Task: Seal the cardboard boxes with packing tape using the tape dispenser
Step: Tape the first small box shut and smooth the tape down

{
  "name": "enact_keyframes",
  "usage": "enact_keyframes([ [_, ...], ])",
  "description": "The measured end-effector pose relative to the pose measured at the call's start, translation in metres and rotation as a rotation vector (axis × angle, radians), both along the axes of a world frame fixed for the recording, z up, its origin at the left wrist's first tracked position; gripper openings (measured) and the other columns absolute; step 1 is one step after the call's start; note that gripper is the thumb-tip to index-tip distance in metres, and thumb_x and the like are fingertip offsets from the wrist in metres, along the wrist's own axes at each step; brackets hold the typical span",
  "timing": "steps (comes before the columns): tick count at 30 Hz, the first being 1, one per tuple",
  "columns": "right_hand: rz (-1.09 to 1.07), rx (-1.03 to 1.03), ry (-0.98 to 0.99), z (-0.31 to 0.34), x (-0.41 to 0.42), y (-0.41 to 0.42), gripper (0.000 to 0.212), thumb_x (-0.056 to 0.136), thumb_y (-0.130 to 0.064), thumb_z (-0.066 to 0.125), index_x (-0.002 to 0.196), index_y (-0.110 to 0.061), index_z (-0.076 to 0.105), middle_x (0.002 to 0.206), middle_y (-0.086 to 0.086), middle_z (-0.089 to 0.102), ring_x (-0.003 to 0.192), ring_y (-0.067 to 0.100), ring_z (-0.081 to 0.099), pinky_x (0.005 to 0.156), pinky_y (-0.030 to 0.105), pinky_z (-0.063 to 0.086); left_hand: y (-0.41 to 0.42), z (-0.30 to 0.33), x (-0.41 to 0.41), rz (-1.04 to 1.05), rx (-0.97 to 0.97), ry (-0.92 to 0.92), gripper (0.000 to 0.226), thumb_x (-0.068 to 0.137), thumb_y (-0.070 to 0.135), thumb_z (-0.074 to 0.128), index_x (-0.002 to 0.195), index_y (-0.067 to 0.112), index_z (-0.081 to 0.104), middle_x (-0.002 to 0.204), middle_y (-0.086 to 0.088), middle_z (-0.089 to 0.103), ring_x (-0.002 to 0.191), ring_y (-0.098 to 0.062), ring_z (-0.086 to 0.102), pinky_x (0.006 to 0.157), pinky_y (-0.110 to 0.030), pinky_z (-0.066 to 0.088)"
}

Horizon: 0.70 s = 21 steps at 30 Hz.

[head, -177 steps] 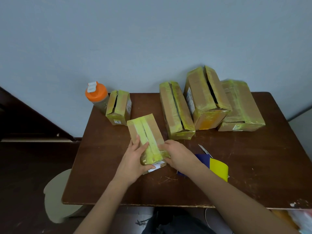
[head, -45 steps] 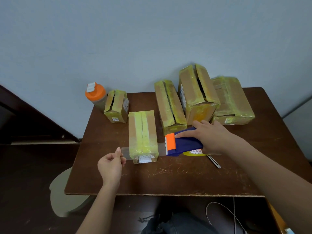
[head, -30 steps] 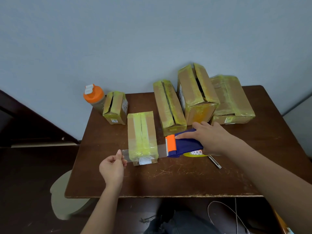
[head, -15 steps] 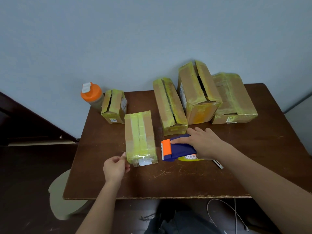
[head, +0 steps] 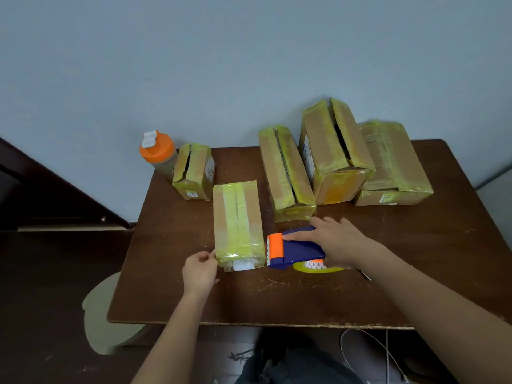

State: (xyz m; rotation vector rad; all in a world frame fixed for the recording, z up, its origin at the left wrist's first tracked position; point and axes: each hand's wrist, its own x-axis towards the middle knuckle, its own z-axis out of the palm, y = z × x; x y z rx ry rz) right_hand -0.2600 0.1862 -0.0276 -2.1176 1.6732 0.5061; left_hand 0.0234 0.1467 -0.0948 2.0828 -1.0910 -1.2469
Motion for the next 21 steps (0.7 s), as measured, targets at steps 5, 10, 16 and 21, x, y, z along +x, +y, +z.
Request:
enact_keyframes([
  [5, -0.005, 0.01, -0.02, 0.0, 0.002, 0.0, 0.093, 0.089, -0.022, 0.068, 0.147, -0.057, 0.004, 0.141, 0.005, 0.033, 0.124, 0.027, 0.037, 0.096, 0.046, 0.037, -0.007, 0.008, 0.007, -0.187, -0.064, -0.277, 0.047, 0.087, 0.036, 0.068, 0.122, 0.006, 0.06, 0.132, -0.012, 0.036, 0.087, -0.02, 0.055, 0.083, -0.034, 0.049],
  [10, -0.039, 0.019, -0.044, -0.002, 0.002, 0.002, 0.092, 0.088, -0.022, 0.068, 0.146, -0.059, 0.005, 0.139, 0.004, 0.034, 0.123, 0.026, 0.037, 0.094, 0.045, 0.039, -0.002, 0.024, 0.006, -0.161, -0.295, -0.404, 0.062, 0.09, 0.026, 0.066, 0.143, 0.012, 0.037, 0.136, -0.01, 0.034, 0.101, -0.029, 0.061, 0.085, -0.036, 0.049],
  [16, -0.068, 0.041, -0.091, 0.0, 0.006, 0.005, 0.094, 0.087, -0.019, 0.069, 0.147, -0.056, 0.007, 0.136, 0.003, 0.036, 0.123, 0.026, 0.037, 0.094, 0.044, 0.038, 0.013, 0.016, -0.012, -0.881, -0.624, -0.303, 0.056, 0.094, 0.058, 0.034, 0.135, 0.025, 0.053, 0.138, 0.018, 0.042, 0.134, 0.001, 0.033, 0.112, -0.029, 0.027],
  [21, -0.095, 0.033, -0.16, -0.004, 0.028, 0.001, 0.091, 0.089, -0.023, 0.065, 0.146, -0.059, 0.005, 0.131, 0.004, 0.037, 0.119, 0.029, 0.041, 0.095, 0.046, 0.037, -0.025, 0.008, 0.018, -0.954, -0.655, -0.336, 0.043, 0.094, 0.015, 0.058, 0.135, 0.027, 0.049, 0.144, 0.01, 0.043, 0.14, -0.008, 0.03, 0.12, -0.04, 0.018],
])
